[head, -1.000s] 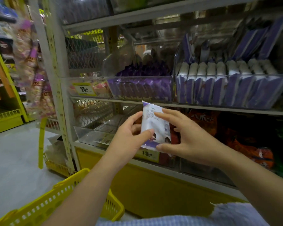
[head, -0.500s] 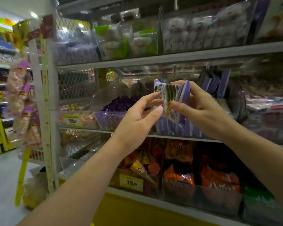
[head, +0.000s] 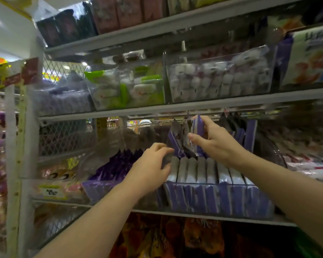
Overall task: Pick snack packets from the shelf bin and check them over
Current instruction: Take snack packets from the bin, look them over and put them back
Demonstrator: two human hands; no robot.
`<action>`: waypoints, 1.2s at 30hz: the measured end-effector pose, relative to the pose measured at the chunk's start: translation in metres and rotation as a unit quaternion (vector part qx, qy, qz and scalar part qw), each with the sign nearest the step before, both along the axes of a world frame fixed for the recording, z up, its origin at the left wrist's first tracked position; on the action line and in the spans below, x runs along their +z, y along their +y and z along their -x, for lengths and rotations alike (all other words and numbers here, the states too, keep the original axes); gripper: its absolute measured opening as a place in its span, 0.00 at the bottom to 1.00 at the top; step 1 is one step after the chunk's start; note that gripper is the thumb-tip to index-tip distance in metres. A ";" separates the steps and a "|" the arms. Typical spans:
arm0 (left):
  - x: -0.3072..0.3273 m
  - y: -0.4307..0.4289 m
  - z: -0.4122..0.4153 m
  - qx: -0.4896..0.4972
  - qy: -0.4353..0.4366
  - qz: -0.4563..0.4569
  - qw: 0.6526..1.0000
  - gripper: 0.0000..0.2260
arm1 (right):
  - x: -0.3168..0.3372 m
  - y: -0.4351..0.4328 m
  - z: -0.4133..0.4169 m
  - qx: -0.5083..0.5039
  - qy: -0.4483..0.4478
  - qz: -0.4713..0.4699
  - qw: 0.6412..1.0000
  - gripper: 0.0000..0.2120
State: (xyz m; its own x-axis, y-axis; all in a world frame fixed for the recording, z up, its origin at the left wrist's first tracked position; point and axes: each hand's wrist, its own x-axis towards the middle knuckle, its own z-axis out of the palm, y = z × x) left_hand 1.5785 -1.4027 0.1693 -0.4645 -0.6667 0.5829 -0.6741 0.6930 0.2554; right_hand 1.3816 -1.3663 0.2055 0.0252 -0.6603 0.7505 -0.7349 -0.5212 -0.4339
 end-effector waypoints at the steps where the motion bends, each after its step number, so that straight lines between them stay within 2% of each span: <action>1: 0.002 -0.007 0.003 0.003 -0.009 0.004 1.000 0.20 | 0.001 -0.010 0.000 -0.011 0.009 -0.006 1.000 0.12; 4: 0.006 -0.026 0.010 0.006 -0.020 0.012 1.000 0.21 | 0.004 -0.039 -0.001 -0.052 0.034 -0.018 0.998 0.16; 8: 0.013 -0.048 0.020 0.015 -0.066 0.023 0.997 0.23 | 0.011 -0.071 -0.003 -0.101 0.057 -0.045 0.992 0.27; 11: 0.022 -0.060 0.024 0.000 -0.076 0.011 0.997 0.24 | 0.013 -0.088 0.001 -0.067 0.089 -0.069 0.991 0.30; 15: 0.036 -0.072 0.026 -0.009 -0.096 0.027 0.995 0.22 | 0.024 -0.096 0.008 -0.003 0.148 -0.104 0.983 0.24; 18: 0.044 -0.079 0.027 -0.005 -0.101 0.062 0.993 0.23 | 0.036 -0.097 0.019 -0.009 0.213 -0.128 0.968 0.25; 23: 0.049 -0.080 0.031 -0.004 -0.127 0.085 0.988 0.21 | 0.017 -0.111 0.021 -0.101 0.231 -0.064 0.966 0.20; 26: 0.051 -0.076 0.029 0.000 -0.136 0.098 0.986 0.18 | 0.019 -0.109 0.021 -0.067 0.214 -0.094 0.970 0.19; 29: 0.051 -0.070 0.027 -0.005 -0.127 0.082 0.988 0.17 | 0.033 -0.100 0.029 -0.040 0.267 -0.163 0.949 0.24; 31: 0.051 -0.067 0.029 0.003 -0.128 0.096 0.987 0.17 | 0.037 -0.092 0.033 -0.050 0.302 -0.177 0.935 0.30; 33: 0.052 -0.065 0.032 0.037 -0.120 0.138 0.982 0.15 | 0.041 -0.084 0.037 -0.056 0.276 -0.185 0.942 0.35; 34: 0.053 -0.065 0.034 0.052 -0.115 0.160 0.979 0.13 | 0.044 -0.079 0.039 -0.070 0.264 -0.185 0.944 0.34; 35: 0.053 -0.064 0.035 0.062 -0.115 0.175 0.976 0.12 | 0.048 -0.075 0.042 -0.091 0.266 -0.179 0.943 0.28; 36: 0.053 -0.064 0.037 0.069 -0.119 0.183 0.973 0.11 | 0.052 -0.072 0.045 -0.117 0.286 -0.172 0.935 0.18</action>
State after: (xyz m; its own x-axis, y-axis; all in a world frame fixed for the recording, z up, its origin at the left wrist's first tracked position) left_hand 1.5412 -1.4666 0.2222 -0.5360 -0.4996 0.6806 -0.7772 0.6068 -0.1667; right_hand 1.3366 -1.4378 0.2570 0.1817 -0.8980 0.4008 -0.9746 -0.2186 -0.0479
